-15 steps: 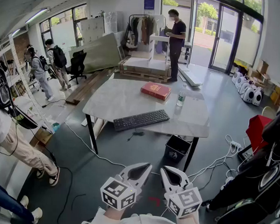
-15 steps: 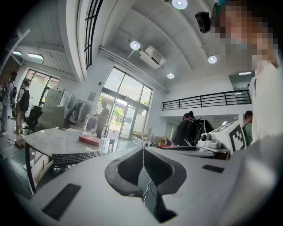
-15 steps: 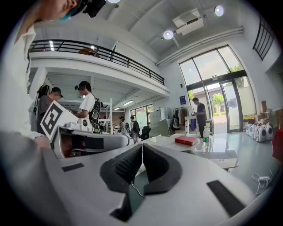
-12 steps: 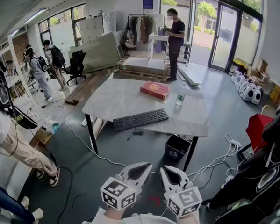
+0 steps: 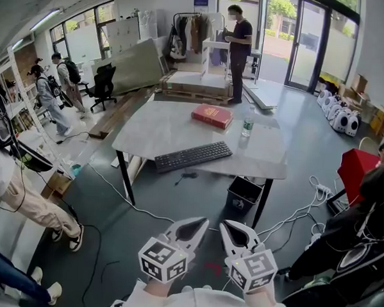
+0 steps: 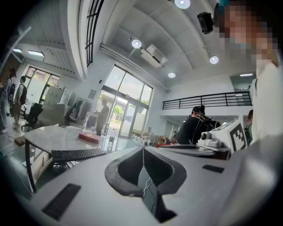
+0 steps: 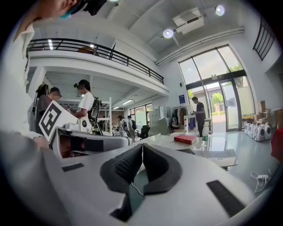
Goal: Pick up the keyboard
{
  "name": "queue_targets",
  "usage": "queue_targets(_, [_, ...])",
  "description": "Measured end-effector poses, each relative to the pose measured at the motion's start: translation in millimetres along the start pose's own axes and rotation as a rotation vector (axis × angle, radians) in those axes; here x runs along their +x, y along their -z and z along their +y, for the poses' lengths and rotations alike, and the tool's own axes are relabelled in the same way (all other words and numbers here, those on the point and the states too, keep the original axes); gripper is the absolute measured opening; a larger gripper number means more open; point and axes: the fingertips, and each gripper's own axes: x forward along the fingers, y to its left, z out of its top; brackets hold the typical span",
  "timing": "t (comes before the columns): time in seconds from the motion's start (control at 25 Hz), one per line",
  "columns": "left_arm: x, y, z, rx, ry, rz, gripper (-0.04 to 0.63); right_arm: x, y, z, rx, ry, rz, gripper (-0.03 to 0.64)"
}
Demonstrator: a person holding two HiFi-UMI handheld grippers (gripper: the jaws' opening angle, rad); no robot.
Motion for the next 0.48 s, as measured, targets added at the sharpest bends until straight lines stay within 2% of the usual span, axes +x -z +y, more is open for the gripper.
queue_targets(0.28, [1,3,-3,-0.019,-0.007,0.005,0.018,0,-5,0,0.017,-0.023,-0.012,0.034])
queue_targets(0.48, [5,4,2,-0.034,-0.040,-0.003,0.018,1,-4,-9,0.016,-0.039,-0.007,0.034])
